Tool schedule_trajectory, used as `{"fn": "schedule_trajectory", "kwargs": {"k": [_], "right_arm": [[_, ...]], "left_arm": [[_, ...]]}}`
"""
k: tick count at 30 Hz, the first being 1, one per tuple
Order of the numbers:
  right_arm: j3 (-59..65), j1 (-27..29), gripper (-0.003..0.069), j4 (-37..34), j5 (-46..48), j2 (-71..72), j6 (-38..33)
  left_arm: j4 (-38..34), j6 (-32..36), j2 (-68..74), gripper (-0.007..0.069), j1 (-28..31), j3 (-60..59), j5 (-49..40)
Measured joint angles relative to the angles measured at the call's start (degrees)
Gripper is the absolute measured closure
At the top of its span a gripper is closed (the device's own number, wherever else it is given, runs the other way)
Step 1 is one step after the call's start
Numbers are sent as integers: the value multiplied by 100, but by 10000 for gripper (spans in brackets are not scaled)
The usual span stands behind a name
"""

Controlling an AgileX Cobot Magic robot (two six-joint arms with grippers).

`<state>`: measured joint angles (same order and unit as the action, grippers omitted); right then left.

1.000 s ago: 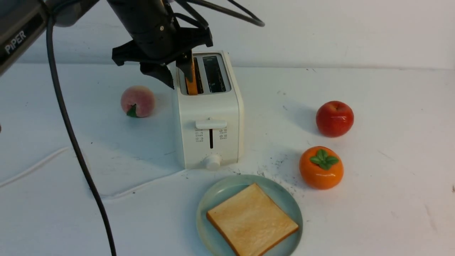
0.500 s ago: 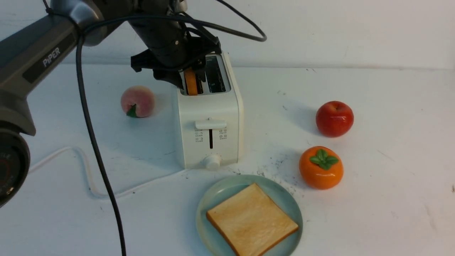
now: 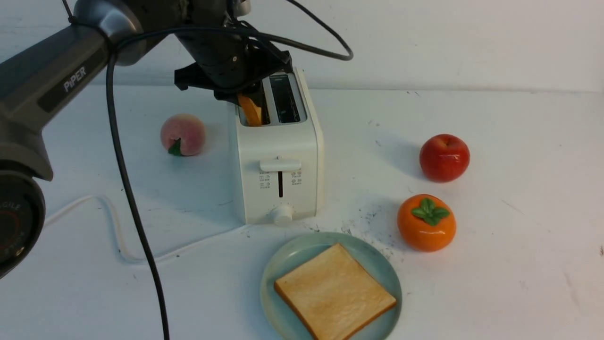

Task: Take toasted bread from bread machine on white table place on plate.
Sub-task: 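Reach for a toast slice standing in the toaster with the left gripper, then place the slice of bread on the plate with the left gripper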

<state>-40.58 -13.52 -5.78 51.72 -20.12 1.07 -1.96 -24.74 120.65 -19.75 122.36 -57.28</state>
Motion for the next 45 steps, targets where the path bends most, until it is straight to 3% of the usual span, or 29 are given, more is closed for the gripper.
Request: {"fn": "schedule_trajectory", "kwargs": {"k": [9, 15, 18, 20, 28, 34, 39, 45], "right_arm": [[0, 0, 619, 0, 0, 0, 0], [0, 0, 611, 0, 0, 0, 0], [0, 0, 606, -2, 0, 0, 0], [0, 0, 603, -20, -2, 1, 0], [0, 0, 594, -39, 88, 1, 0], [0, 0, 594, -39, 131, 1, 0], [0, 0, 591, -39, 125, 1, 0], [0, 0, 583, -39, 112, 1, 0]], "left_arm": [[196, 5, -918, 515, 0, 114, 568], [-88, 60, -1607, 515, 0, 144, -45], [-490, 486, -1972, 515, 0, 155, -1190], [-833, 826, -2124, 515, 0, 58, -1443], [-2684, 1833, -2962, 515, 0, -1783, -1454], [-3950, 3279, -3087, 515, 0, -3861, -1417], [-4455, 4248, -2820, 515, 0, -4685, -1336], [-4650, 4586, -2204, 515, 0, -4755, -1207]]}}
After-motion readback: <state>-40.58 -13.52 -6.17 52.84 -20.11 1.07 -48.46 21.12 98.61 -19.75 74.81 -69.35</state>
